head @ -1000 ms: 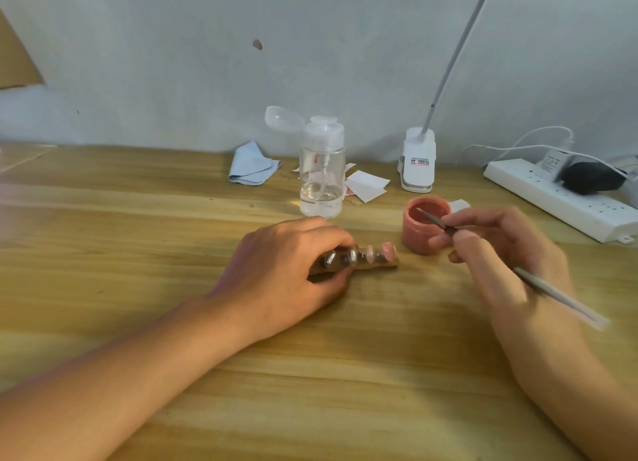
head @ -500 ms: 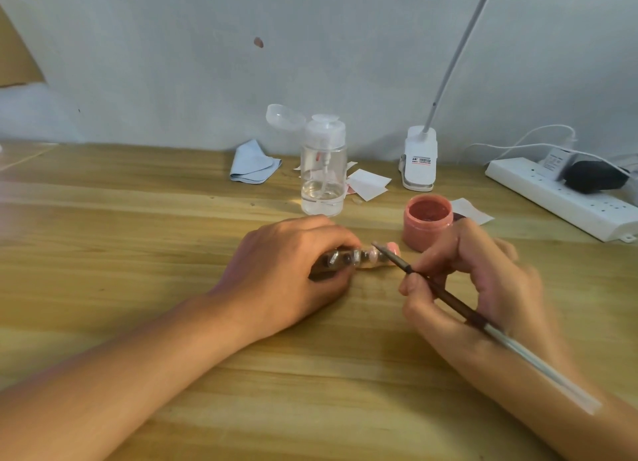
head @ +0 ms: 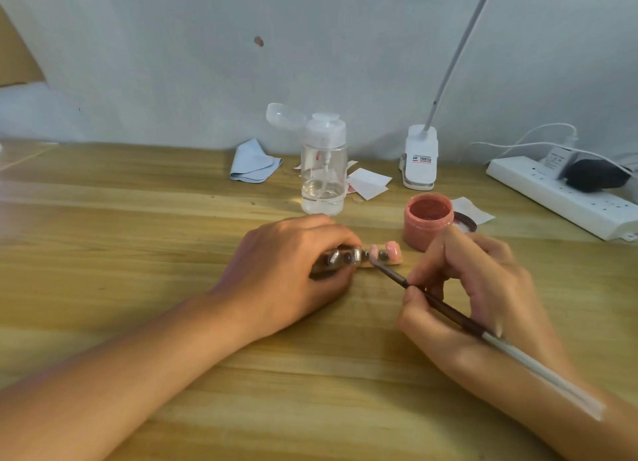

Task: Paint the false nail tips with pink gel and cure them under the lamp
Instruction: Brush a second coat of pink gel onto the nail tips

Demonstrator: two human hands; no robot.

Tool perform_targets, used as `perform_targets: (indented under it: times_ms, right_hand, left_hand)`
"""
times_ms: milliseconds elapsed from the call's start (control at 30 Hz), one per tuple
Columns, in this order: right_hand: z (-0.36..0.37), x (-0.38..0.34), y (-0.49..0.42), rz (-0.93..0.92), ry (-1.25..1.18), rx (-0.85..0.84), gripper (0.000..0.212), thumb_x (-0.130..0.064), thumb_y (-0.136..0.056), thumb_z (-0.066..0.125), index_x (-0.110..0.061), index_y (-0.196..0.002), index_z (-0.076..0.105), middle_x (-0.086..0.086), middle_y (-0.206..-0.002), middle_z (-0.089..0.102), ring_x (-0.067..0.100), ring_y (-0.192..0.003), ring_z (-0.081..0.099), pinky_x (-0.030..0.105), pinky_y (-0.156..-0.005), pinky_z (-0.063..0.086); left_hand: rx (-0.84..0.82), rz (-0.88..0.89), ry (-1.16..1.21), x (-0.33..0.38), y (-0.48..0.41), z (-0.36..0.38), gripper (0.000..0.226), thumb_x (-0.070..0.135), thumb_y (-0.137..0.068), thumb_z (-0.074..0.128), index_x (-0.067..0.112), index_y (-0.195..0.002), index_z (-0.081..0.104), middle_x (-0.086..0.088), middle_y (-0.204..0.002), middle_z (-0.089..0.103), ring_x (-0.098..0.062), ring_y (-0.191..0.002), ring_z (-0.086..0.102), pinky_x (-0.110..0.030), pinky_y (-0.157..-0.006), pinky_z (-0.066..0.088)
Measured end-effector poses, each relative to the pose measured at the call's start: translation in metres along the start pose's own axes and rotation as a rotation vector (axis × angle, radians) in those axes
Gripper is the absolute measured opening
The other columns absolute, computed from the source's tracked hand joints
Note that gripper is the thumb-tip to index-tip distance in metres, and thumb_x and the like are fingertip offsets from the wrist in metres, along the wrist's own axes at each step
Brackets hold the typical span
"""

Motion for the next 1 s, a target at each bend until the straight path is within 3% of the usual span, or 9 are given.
perform_targets:
  times_ms: [133, 367, 700, 867, 1000]
  right_hand:
    - [-0.0022, 0.0017, -0.0009, 0.009, -0.044, 0.056, 0.009, -0.024, -0.069, 0.059, -0.016, -0.072, 0.055, -0.012, -0.063, 0.06, 0.003, -0.079, 0.054, 0.029, -0.083, 0.039]
    - [0.0008, 0.0047, -0.0027, 0.037, -0.03, 0.019, 0.007, -0.017, -0.071, 0.064, -0.017, -0.073, 0.057, -0.01, -0.063, 0.063, 0.004, -0.077, 0.058, 0.026, -0.09, 0.037]
    - [-0.0018, 0.0069, -0.0009, 0.014, -0.064, 0.069, 0.01, -0.014, -0.069, 0.063, -0.016, -0.071, 0.054, -0.007, -0.059, 0.062, 0.011, -0.071, 0.058, 0.029, -0.084, 0.038]
    - [0.002, 0.0051, -0.0017, 0.018, -0.026, 0.024, 0.01, -0.018, -0.07, 0.065, -0.017, -0.075, 0.057, -0.013, -0.064, 0.064, -0.001, -0.083, 0.055, 0.02, -0.088, 0.037]
    - [0.0002, 0.0012, -0.0004, -0.016, -0.019, 0.002, 0.009, -0.017, -0.066, 0.062, -0.016, -0.071, 0.054, -0.012, -0.063, 0.057, 0.002, -0.083, 0.054, 0.027, -0.083, 0.039]
  left_hand:
    - [-0.001, -0.004, -0.005, -0.0007, 0.0002, 0.0007, 0.022, 0.041, -0.084, 0.064, 0.04, -0.105, 0.067, 0.021, -0.097, 0.065, -0.002, -0.085, 0.06, -0.033, -0.069, 0.052]
    - [0.001, 0.001, -0.005, -0.0008, 0.0003, 0.0003, 0.023, 0.044, -0.084, 0.062, 0.041, -0.105, 0.067, 0.022, -0.097, 0.065, -0.001, -0.085, 0.06, -0.032, -0.069, 0.052]
    - [-0.008, 0.0, -0.014, -0.0007, 0.0001, 0.0004, 0.021, 0.041, -0.084, 0.065, 0.042, -0.105, 0.067, 0.021, -0.096, 0.065, -0.001, -0.084, 0.058, -0.031, -0.069, 0.051]
    - [0.002, 0.006, -0.005, -0.0002, 0.0005, 0.0001, 0.022, 0.041, -0.083, 0.064, 0.04, -0.105, 0.067, 0.021, -0.096, 0.065, -0.002, -0.084, 0.06, -0.033, -0.068, 0.052]
    - [0.009, 0.007, -0.005, 0.0, 0.0013, -0.0004, 0.02, 0.039, -0.083, 0.066, 0.04, -0.103, 0.068, 0.02, -0.095, 0.066, -0.002, -0.083, 0.06, -0.033, -0.068, 0.052]
Point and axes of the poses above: each hand's wrist, its own y-axis away from the middle knuckle, its own z-axis out of the palm, x = y × z, the point moved 2 cm from there along -y, towards the middle knuckle
